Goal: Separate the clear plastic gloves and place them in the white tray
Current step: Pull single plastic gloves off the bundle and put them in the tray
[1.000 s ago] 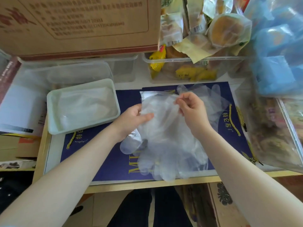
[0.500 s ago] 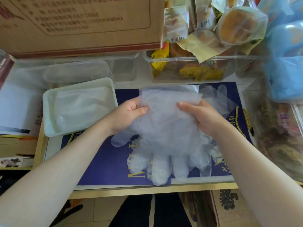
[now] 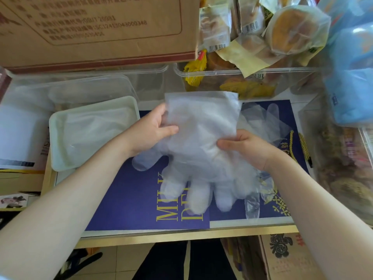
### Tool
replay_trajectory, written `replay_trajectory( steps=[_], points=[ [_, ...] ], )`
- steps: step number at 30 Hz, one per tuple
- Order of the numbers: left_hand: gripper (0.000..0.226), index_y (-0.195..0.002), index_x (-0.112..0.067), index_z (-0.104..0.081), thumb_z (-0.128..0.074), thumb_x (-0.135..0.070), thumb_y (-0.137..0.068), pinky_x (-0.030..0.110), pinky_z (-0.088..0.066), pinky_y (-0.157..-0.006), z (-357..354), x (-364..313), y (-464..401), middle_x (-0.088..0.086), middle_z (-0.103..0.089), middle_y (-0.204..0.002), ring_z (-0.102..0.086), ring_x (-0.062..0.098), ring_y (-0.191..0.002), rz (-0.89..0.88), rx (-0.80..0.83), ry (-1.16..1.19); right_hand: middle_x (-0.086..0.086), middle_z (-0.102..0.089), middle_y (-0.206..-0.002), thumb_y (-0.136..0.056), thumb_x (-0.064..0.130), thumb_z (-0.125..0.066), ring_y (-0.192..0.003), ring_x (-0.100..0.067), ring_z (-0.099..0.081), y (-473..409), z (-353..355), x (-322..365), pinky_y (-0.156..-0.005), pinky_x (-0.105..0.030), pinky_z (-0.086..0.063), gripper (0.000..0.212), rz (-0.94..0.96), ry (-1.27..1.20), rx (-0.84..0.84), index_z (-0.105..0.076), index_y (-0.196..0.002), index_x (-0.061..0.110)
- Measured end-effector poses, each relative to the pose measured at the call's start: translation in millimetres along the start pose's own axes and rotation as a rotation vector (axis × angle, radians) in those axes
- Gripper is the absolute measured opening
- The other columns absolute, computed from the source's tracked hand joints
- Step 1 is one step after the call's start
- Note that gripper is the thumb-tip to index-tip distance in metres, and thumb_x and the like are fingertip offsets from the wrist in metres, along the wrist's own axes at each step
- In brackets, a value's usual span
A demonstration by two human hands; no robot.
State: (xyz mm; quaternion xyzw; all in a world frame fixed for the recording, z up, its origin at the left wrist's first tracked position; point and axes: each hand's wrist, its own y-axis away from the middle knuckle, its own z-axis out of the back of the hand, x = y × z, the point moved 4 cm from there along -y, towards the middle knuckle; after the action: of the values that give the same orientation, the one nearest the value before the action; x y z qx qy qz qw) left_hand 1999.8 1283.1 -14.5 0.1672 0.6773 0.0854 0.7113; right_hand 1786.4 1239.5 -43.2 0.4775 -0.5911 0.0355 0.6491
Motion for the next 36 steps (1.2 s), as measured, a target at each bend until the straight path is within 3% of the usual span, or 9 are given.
replay_trajectory(
  steps=[6, 11, 14, 16, 19, 21, 27, 32, 36],
  points=[
    [0.012, -0.098, -0.013, -0.053, -0.053, -0.003, -0.091, 0.025, -0.051, -0.059, -0.7, 22.5, 13.3, 0.0, -0.067, -0.081, -0.063, 0.011, -0.064, 0.201, 0.119, -0.111, 0.004, -0.073, -0.078, -0.091, -0.003, -0.049, -0.071, -0.011, -0.069, 6.5, 5.4, -6.9, -0.063, -0.023, -0.056, 0.024, 0.066, -0.095, -0.091, -0.065, -0.095, 0.014],
    [0.004, -0.083, -0.022, -0.057, -0.055, -0.02, -0.081, 0.021, -0.042, -0.073, 3.2, 31.6, 10.2, -0.014, -0.066, -0.077, -0.056, 0.002, -0.072, 0.052, -0.097, -0.193, -0.005, -0.071, -0.086, -0.088, -0.003, -0.055, -0.081, -0.025, -0.066, 12.1, 5.0, -16.2, -0.076, -0.034, -0.053, 0.022, 0.074, -0.082, -0.193, -0.065, -0.094, 0.016],
    [0.013, -0.078, -0.025, -0.059, -0.056, -0.016, -0.086, 0.016, -0.04, -0.058, -1.1, 30.8, 11.5, -0.014, -0.064, -0.068, -0.051, -0.001, -0.057, 0.023, -0.204, -0.212, 0.004, -0.07, -0.068, -0.086, 0.007, -0.062, -0.063, -0.013, -0.065, 14.0, 0.4, -19.4, -0.056, -0.019, -0.05, 0.008, 0.013, 0.001, -0.231, -0.065, -0.085, 0.014],
    [0.016, -0.074, -0.023, -0.064, -0.057, -0.018, -0.088, 0.017, -0.039, -0.052, -0.6, 28.3, 16.6, -0.011, -0.063, -0.061, -0.051, 0.003, -0.049, 0.079, -0.32, 0.102, 0.002, -0.07, -0.07, -0.086, 0.007, -0.063, -0.062, -0.011, -0.066, 14.8, -0.5, -20.8, -0.057, -0.019, -0.052, 0.005, 0.001, -0.008, -0.268, -0.066, -0.086, 0.012],
    [0.046, -0.078, -0.017, -0.075, -0.043, -0.048, -0.086, 0.028, -0.047, -0.077, -13.9, 30.9, 22.5, 0.0, -0.073, -0.083, -0.067, 0.011, -0.073, 0.187, -0.233, 0.751, -0.012, -0.068, -0.083, -0.083, 0.008, -0.064, -0.073, -0.025, -0.064, 14.3, -1.1, -21.1, -0.071, -0.031, -0.052, 0.012, 0.04, -0.134, -0.321, -0.065, -0.094, 0.003],
    [0.061, -0.095, -0.015, -0.069, -0.038, -0.064, -0.074, 0.03, -0.047, -0.078, -24.8, 35.1, 27.2, 0.0, -0.072, -0.095, -0.067, 0.013, -0.085, 0.213, -0.16, 0.739, -0.02, -0.062, -0.086, -0.08, 0.013, -0.067, -0.078, -0.031, -0.059, 14.8, -2.9, -21.2, -0.072, -0.038, -0.048, 0.027, 0.047, -0.198, -0.333, -0.063, -0.1, -0.003],
    [0.012, -0.096, -0.014, -0.065, -0.065, -0.013, -0.084, 0.025, -0.052, -0.07, -42.4, 36.3, 31.7, -0.001, -0.072, -0.084, -0.067, 0.012, -0.077, 0.133, -0.204, 0.301, -0.011, -0.068, -0.072, -0.084, 0.007, -0.061, -0.068, -0.022, -0.066, 14.9, -3.5, -30.0, -0.067, -0.028, -0.054, 0.012, 0.068, -0.277, -0.337, -0.064, -0.092, -0.002],
    [0.014, -0.083, -0.018, -0.066, -0.058, -0.01, -0.09, 0.026, -0.049, -0.066, -44.0, 37.5, 29.9, 0.004, -0.066, -0.079, -0.06, 0.015, -0.072, 0.131, -0.469, 0.297, -0.012, -0.063, -0.071, -0.09, 0.006, -0.057, -0.065, -0.024, -0.059, 20.9, -6.0, -29.2, -0.065, -0.034, -0.049, 0.011, 0.137, -0.208, -0.412, -0.064, -0.083, 0.003],
    [0.015, -0.078, -0.013, -0.06, -0.055, -0.012, -0.092, 0.023, -0.049, -0.06, -40.2, 38.3, 28.4, 0.003, -0.066, -0.067, -0.06, 0.019, -0.069, 0.269, -0.556, 0.477, 0.014, -0.054, -0.049, -0.09, -0.008, -0.051, -0.048, 0.003, -0.049, 30.2, -18.3, -9.1, -0.051, -0.013, -0.042, 0.035, 0.302, -0.007, -0.323, -0.056, -0.064, 0.016]
  ],
)
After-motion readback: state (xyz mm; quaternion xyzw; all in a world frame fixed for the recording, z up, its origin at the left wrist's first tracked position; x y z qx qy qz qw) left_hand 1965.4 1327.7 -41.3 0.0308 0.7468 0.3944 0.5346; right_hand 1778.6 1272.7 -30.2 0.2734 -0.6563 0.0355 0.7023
